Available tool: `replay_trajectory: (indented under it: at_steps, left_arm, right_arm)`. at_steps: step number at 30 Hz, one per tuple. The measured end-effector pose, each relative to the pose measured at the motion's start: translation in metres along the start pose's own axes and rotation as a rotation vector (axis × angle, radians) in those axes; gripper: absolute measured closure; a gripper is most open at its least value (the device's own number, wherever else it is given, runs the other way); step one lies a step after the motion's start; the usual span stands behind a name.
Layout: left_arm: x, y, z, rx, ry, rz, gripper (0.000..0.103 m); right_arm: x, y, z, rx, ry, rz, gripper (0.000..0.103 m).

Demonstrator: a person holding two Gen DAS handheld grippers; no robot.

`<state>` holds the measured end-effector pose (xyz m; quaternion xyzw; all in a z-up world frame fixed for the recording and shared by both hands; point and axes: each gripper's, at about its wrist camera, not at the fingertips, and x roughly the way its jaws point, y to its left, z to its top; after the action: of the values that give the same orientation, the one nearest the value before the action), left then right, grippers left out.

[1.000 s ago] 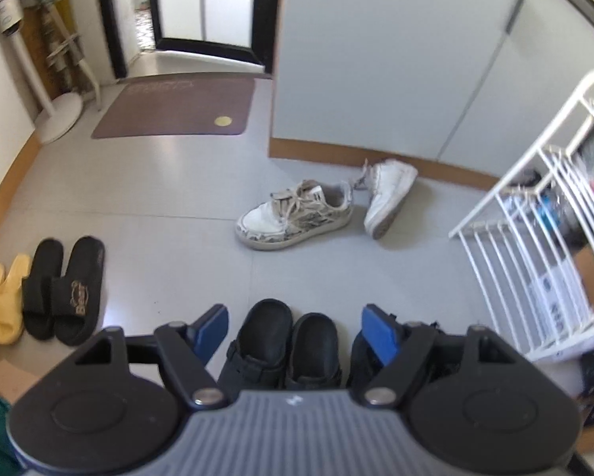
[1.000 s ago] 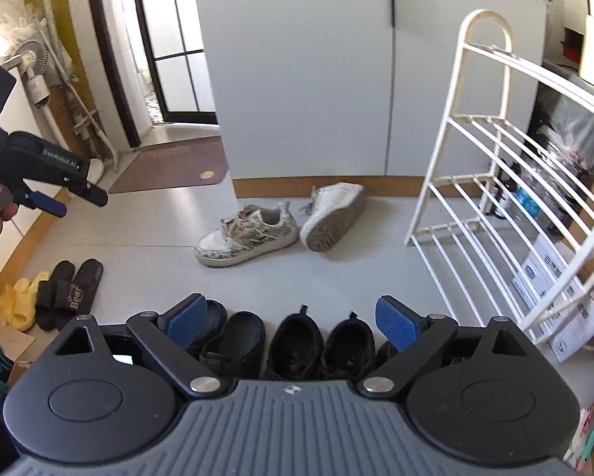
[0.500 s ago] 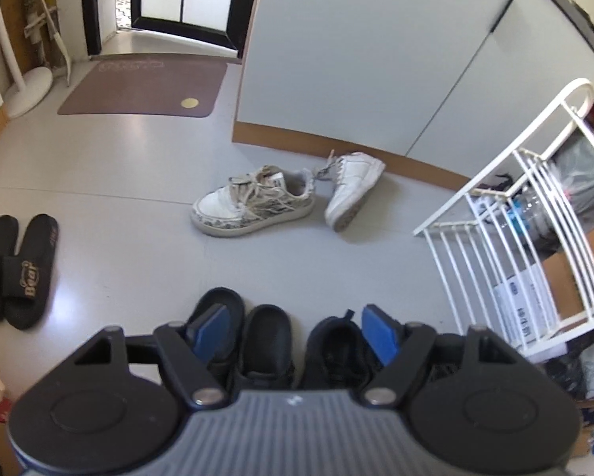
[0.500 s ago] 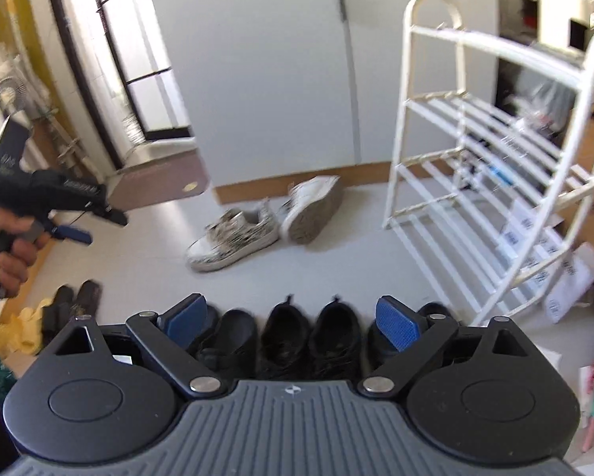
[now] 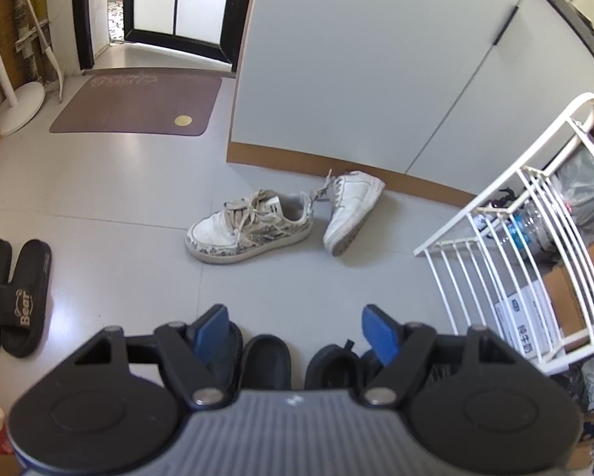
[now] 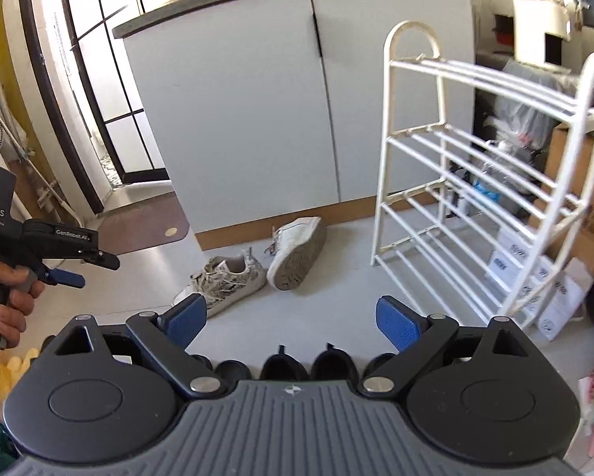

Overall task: Organize scattered shoes
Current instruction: 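Release the clog and raise both tools back from the shoe row, then move the left tool to the white patterned sneaker and grasp its collar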

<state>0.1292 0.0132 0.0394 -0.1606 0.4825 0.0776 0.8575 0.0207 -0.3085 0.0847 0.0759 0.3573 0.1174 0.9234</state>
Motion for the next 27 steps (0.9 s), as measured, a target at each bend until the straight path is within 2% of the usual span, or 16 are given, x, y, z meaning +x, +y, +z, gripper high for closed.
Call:
replay_trajectory:
  at_steps: [2,5,8,19,27]
  left_arm:
    - [0.013,0.000,0.009,-0.002,0.005,0.000,0.029]
    - [0.037,0.001,0.023,0.003,0.020,0.005,0.037]
    - [0.066,0.006,0.036,-0.006,0.015,-0.009,0.038]
    - [0.183,0.023,0.068,0.022,0.036,0.015,0.038]
    - [0.265,0.042,0.083,0.017,0.067,0.003,0.038]
  right_arm:
    - [0.014,0.002,0.002,0.000,0.022,0.032,0.008]
    - [0.048,0.007,0.006,-0.003,0.059,0.095,0.008]
    - [0.074,0.009,0.006,-0.004,0.070,0.122,0.008]
    - [0.205,0.006,-0.024,0.037,0.093,0.121,0.008]
    - [0.269,0.007,-0.053,0.002,0.103,0.131,0.008]
